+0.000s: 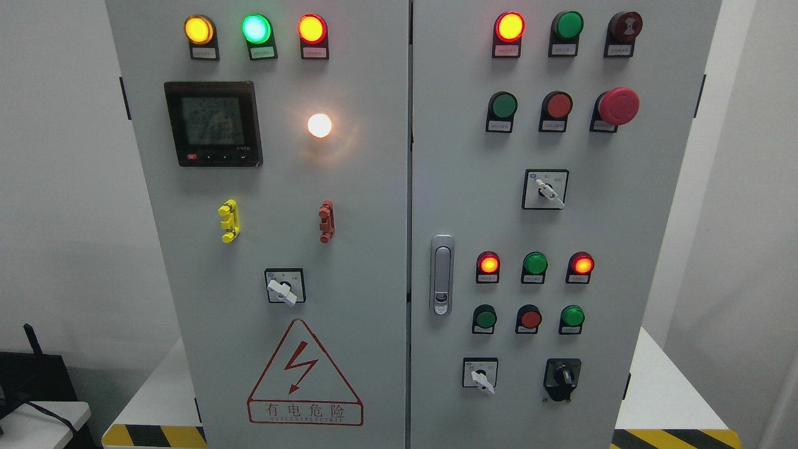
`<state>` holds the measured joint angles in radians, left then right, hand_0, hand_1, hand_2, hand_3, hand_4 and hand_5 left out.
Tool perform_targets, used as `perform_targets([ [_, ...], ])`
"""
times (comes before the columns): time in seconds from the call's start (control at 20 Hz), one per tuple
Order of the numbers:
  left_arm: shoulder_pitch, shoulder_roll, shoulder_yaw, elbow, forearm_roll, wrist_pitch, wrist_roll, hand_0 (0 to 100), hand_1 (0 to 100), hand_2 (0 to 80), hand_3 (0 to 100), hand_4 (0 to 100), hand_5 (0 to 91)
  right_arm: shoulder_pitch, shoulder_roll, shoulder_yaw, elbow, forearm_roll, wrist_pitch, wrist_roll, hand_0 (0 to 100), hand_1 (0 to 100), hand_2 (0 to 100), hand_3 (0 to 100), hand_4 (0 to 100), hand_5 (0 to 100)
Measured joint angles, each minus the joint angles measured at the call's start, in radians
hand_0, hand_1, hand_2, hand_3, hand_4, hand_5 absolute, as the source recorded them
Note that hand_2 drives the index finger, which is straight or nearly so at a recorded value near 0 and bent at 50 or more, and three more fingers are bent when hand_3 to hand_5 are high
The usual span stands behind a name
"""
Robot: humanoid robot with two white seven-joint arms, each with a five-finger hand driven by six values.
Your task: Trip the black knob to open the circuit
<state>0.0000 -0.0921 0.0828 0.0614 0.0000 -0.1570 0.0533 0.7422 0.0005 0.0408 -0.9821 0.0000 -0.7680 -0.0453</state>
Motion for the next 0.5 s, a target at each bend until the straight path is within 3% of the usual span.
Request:
perform_targets([
  [0.5,0.0,0.0,0.0,0.0,0.0,0.0,0.0,12,39,0.0,0,0,0.0,0.003,0.0,-0.077,-0.211,0.0,-0.017,-0.002,31,62,35,79,87,94],
])
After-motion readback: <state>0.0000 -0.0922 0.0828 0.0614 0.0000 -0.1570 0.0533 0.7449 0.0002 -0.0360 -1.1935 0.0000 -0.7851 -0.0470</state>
